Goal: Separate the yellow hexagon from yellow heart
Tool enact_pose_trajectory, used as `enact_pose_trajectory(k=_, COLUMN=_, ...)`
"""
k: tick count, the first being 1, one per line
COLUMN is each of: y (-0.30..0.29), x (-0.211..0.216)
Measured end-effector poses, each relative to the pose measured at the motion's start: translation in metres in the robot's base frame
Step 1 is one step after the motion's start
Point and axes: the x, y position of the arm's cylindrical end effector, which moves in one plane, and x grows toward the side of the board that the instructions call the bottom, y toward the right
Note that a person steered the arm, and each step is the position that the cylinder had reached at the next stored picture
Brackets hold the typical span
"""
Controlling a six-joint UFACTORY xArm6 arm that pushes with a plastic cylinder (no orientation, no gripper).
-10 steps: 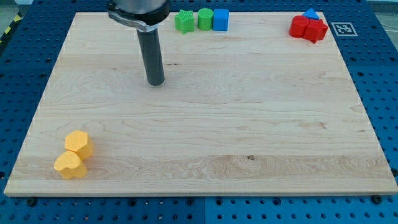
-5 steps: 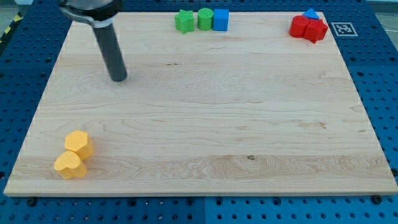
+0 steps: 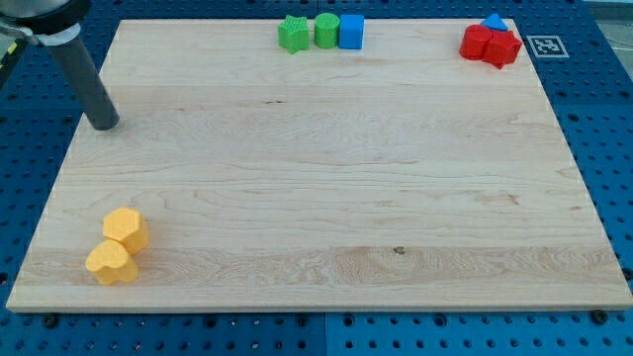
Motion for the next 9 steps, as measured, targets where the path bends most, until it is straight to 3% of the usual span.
enact_pose_trajectory(k=1, y=-0.018, x=0.002)
enact_pose_trajectory(k=4, y=-0.031, x=0.099)
enact_pose_trajectory(k=6, y=0.008, x=0.155)
enact_pose_trajectory(k=9, y=0.071, x=0.164)
